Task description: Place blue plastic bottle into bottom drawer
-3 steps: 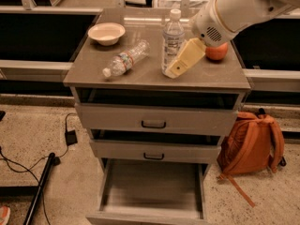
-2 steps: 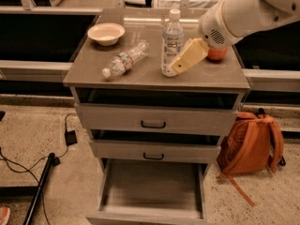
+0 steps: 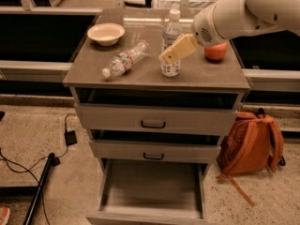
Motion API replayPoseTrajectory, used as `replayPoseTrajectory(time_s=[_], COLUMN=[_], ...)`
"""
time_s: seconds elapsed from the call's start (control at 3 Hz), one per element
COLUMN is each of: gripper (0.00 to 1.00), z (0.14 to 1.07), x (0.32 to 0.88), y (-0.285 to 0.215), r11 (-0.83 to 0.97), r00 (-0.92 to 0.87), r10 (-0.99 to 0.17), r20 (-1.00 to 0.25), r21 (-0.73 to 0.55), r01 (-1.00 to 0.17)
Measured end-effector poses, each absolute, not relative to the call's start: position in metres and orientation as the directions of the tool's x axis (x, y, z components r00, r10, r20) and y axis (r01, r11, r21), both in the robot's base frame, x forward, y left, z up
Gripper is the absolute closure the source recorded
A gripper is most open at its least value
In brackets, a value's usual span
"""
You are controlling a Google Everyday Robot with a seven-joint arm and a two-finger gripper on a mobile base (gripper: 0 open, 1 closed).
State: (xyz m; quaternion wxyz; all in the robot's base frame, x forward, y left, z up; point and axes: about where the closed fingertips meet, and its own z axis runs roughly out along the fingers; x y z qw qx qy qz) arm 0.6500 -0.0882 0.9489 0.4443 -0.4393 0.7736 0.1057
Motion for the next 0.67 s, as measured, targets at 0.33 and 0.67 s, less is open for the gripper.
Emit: replayPoseTrajectory(time_s=[0.33, 0.67], gripper=[0.0, 0.26], z=[0.937, 0.928], x=[0.666, 0.683], y=[-0.082, -0.082], r11=[0.602, 0.62], r00=[-0.235, -0.242], r10=[-0.557, -0.502], r20=[-0.797, -0.83], r21=[-0.192, -0.151], r01=[-0.775, -0.77])
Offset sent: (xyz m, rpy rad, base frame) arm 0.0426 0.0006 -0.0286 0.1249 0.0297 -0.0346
